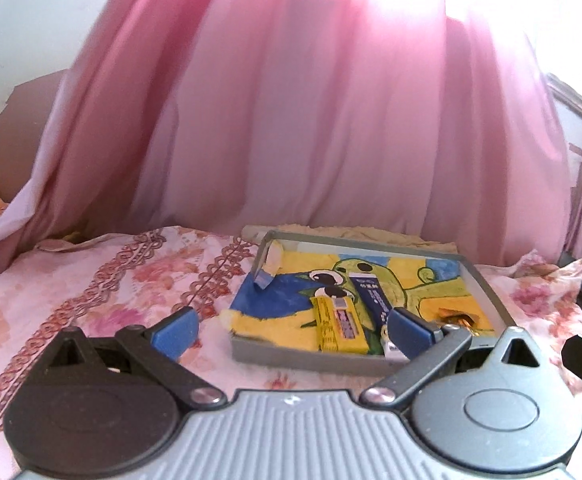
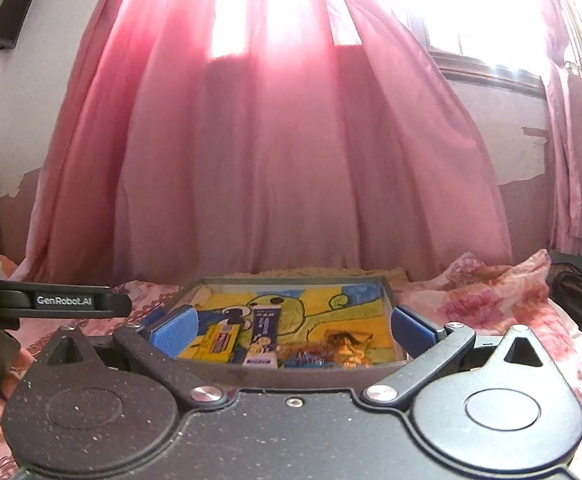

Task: Organize snacks
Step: 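Open both tools and lift them away from the tray back over the snacks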

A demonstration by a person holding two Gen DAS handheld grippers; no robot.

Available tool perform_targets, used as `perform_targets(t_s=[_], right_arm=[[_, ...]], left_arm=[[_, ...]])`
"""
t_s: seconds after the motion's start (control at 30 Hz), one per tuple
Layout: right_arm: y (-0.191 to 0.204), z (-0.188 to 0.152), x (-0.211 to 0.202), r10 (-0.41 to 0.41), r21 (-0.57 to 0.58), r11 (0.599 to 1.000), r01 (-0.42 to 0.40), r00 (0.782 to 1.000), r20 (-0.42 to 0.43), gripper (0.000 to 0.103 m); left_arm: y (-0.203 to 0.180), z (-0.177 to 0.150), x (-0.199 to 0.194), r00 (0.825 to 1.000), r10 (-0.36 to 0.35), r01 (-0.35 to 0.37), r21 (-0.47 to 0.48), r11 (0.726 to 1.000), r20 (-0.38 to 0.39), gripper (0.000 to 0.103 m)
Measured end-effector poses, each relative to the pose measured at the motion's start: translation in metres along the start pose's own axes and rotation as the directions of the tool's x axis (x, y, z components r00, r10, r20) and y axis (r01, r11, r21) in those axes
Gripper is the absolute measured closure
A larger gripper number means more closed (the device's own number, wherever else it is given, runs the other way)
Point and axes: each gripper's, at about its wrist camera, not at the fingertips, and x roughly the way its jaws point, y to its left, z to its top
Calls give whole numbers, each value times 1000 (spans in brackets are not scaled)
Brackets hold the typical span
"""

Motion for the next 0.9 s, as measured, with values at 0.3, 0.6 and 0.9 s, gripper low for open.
perform_targets(t_s=[0.3, 0.6, 0.9], right_arm=[[13, -24, -61, -24, 39, 999, 25, 999, -23, 1], [35, -55, -106, -22, 36, 999, 25, 996, -86, 1], [54, -80, -125, -9, 15, 1000, 12, 982, -190, 1]], left_arm=[[22, -23, -68, 999, -4, 3, 39, 999, 35, 0], [45, -61, -109, 1000, 16, -14, 64, 998, -22, 0], [65, -103, -135, 993, 36, -32, 40, 999, -112, 0]])
